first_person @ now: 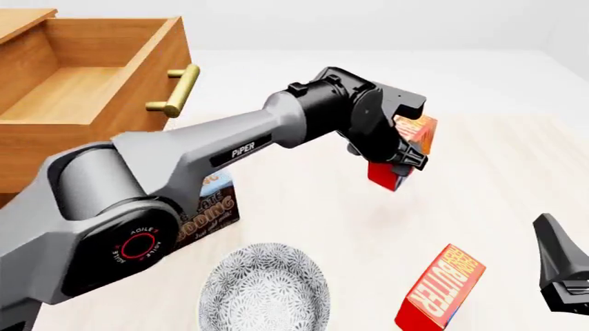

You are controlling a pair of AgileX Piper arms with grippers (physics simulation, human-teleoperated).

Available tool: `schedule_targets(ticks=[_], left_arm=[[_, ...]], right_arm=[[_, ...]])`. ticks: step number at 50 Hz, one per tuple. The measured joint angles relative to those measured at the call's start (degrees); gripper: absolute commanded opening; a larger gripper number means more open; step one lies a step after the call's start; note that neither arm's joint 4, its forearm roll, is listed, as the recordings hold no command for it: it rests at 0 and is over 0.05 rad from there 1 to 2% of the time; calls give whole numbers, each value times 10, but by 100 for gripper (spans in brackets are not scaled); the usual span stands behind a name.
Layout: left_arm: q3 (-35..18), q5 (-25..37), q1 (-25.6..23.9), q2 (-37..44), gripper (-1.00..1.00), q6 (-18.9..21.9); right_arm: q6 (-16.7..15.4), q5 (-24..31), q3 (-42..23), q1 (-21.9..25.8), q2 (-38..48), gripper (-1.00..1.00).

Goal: Put the butter at the front in the top drawer of the cabinet and close it.

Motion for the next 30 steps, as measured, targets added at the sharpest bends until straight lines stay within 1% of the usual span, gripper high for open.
schedule_targets(ticks=[10,16,23,30], left_arm=[[57,9,3,-85,-100,4],[81,23,6,-134,-100,6],[99,44,19,-182,-100,15],[105,66,36,-209,-100,29]], right_arm=[[0,0,0,0,0,100],[0,0,0,0,0,100],[0,0,0,0,0,100],[0,0,0,0,0,100]])
